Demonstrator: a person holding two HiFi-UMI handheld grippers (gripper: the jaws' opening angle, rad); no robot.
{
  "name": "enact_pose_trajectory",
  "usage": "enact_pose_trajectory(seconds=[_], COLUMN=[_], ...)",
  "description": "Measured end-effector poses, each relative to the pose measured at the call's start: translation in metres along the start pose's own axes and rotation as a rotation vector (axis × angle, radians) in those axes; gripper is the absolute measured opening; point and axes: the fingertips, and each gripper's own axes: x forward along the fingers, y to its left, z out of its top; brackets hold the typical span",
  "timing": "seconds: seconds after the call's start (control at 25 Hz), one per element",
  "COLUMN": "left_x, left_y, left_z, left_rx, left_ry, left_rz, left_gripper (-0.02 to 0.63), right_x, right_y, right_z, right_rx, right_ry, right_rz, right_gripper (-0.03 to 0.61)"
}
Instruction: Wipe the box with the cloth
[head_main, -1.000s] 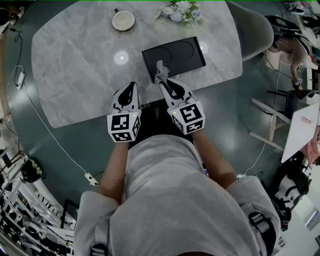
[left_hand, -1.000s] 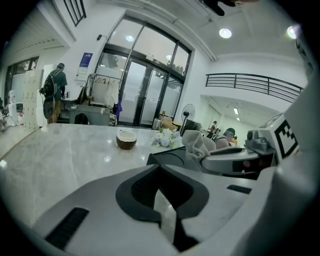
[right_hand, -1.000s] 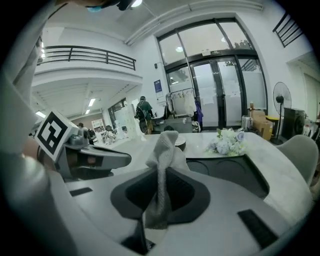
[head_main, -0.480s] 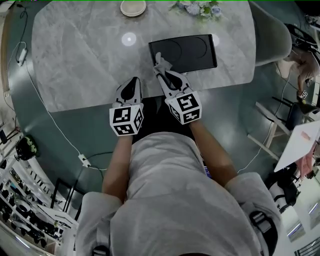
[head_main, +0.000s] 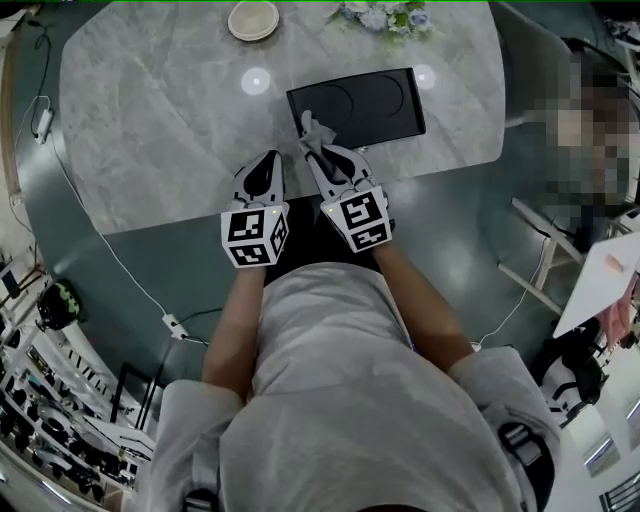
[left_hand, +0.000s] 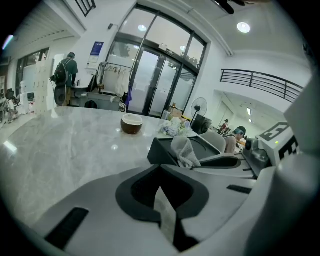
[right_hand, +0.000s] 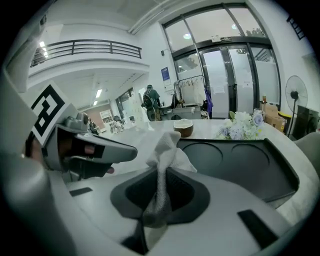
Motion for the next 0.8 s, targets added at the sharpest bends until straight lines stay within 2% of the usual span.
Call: enact_pose_trajectory(seconds=[0.12, 0.8], left_x=[0.004, 0.029], left_y=[-0.005, -0.049], left_z=[0.004, 0.026], left_rx=[0.011, 0.066], left_ry=[-0.001, 0.020], left_rz=[-0.011, -0.070], left_gripper=[0.025, 0.025], right_x=[-0.002, -0.024], right_y=[-0.002, -0.044], right_z=[0.000, -0.010], right_rx=[-0.013, 0.072], right_ry=[0.007, 0.008], right_rz=[-0.012, -0.073], right_gripper=[0.060, 0.060])
